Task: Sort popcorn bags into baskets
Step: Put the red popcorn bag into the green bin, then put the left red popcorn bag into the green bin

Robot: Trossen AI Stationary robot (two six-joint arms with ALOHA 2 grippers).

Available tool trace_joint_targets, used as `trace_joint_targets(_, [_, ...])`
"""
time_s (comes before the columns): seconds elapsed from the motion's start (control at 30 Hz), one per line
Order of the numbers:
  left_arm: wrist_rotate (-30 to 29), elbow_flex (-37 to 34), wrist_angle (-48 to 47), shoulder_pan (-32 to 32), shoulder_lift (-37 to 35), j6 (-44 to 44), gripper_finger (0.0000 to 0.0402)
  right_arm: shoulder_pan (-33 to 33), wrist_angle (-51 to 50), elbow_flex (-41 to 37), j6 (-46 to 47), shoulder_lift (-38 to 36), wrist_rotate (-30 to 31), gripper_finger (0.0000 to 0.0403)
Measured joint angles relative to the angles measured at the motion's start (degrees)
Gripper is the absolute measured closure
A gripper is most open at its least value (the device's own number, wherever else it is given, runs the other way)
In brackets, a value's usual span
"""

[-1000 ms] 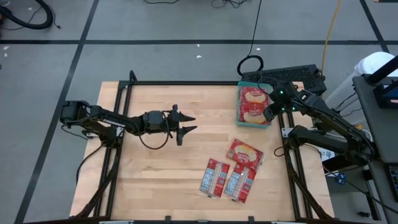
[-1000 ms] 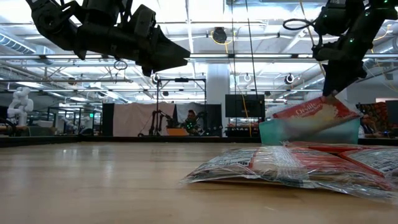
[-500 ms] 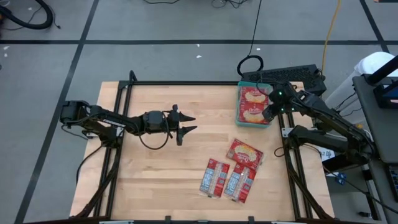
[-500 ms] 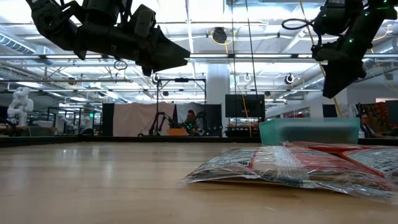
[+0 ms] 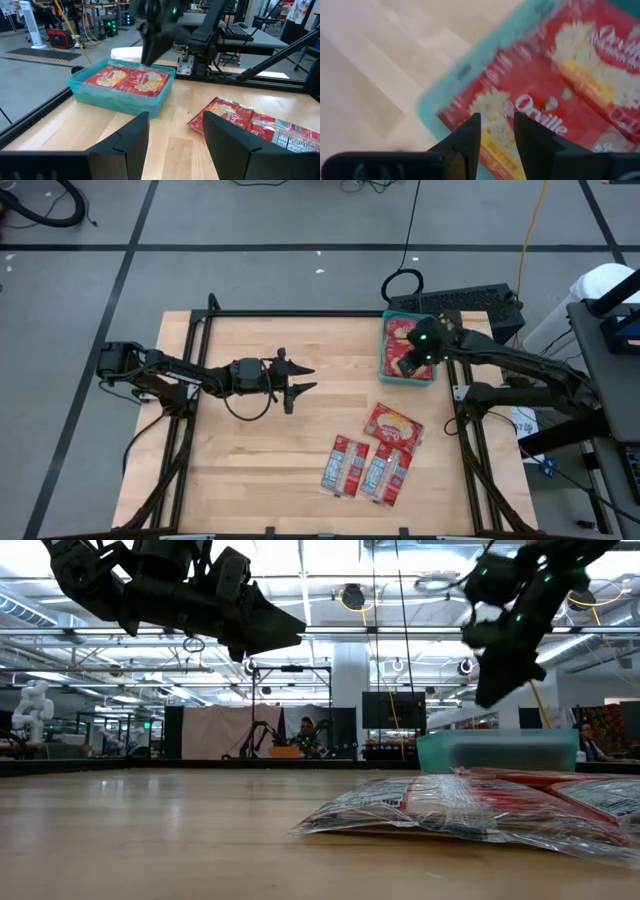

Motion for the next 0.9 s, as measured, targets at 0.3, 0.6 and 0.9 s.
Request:
trace_joint_targets(0.3, [0.0,0.0,-0.8,0.0,0.0,0.0,0.0215,-1.1,1.4,0.0,-2.1,13.6,6.3,0.0317])
trace_joint_targets(0.6, [0.0,0.0,-0.9,0.0,0.0,0.2,0.0215,-2.5,5.2,0.0,-4.2,15.6,7.7,0.0319])
trace_joint_targets(0.9, [0.0,0.0,-4.0,-0.3,0.0,-0.8,0.0215,-0.2,7.0,0.0,-4.6,3.4,5.7,0.0319])
